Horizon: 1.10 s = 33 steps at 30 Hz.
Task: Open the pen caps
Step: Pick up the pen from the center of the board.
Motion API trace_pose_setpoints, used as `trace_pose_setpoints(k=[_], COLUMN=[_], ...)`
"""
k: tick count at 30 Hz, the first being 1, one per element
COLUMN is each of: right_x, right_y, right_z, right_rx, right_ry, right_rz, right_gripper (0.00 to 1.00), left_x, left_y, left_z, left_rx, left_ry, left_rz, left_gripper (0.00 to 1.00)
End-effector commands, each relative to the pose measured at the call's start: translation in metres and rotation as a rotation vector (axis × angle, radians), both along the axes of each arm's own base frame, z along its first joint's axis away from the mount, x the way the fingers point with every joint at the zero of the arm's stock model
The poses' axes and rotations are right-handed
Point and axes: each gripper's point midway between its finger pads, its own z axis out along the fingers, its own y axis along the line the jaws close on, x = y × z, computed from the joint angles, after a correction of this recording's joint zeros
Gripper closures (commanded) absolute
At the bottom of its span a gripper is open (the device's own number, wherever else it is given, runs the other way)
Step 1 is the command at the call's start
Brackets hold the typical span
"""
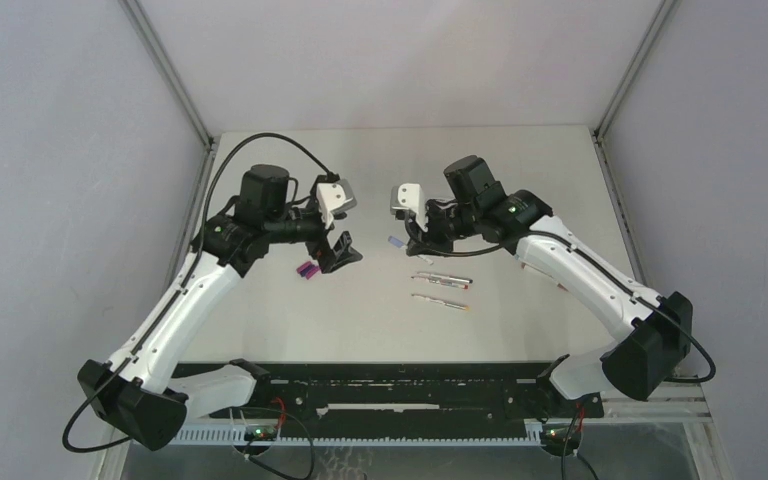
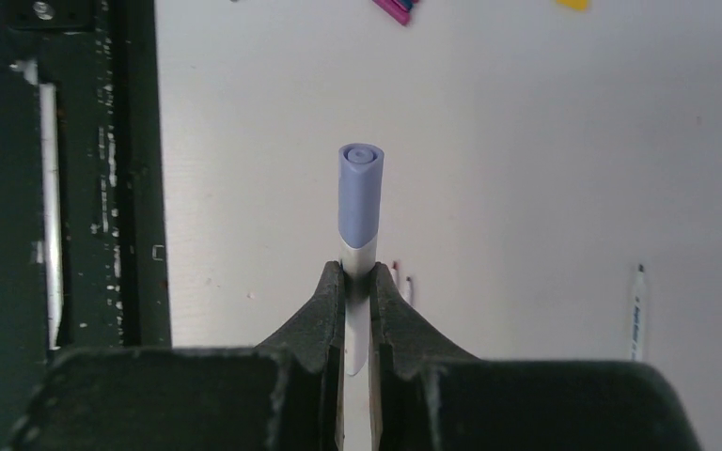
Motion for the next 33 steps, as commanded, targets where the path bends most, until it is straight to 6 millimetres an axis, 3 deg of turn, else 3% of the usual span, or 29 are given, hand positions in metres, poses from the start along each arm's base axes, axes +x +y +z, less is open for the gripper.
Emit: trace_pose_setpoints(k=[1, 6, 12, 22, 30, 33], right_x=[-0.023, -0.032, -0.040, -0.044, -0.048, -0.048], right_y=[0.024, 0.034, 0.043, 0.049, 0.052, 0.052], right_z=[0.012, 0.010, -0.001, -0.001, -0.002, -0.002], right_rx=[0.115, 0.143, 0.136, 0.141, 0.135, 0.133], right_ry=[0.087, 0.135, 0.167, 0.178, 0.174, 0.170], right_rz=[0.072, 0.086, 0.108, 0.119, 0.128, 0.128], right_gripper=[1.00, 1.00, 1.00, 1.00, 1.00, 1.00], left_x=[-0.016, -0.030, -0.039, -0.043, -0.044, -0.045], left_y=[-0.019, -0.035, -0.050, -0.051, -0.055, -0.056], left_z=[0.020, 0.005, 0.003, 0.001, -0.004, -0.006], left_rx=[-0.042, -0.026, -0.043, -0.050, -0.049, -0.045], left_ry=[-0.025, 0.007, 0.044, 0.035, 0.062, 0.069], left_rz=[-0.110, -0.183, -0.230, -0.244, -0.264, -0.271], left_gripper=[0.00, 0.03, 0.11, 0.31, 0.39, 0.47])
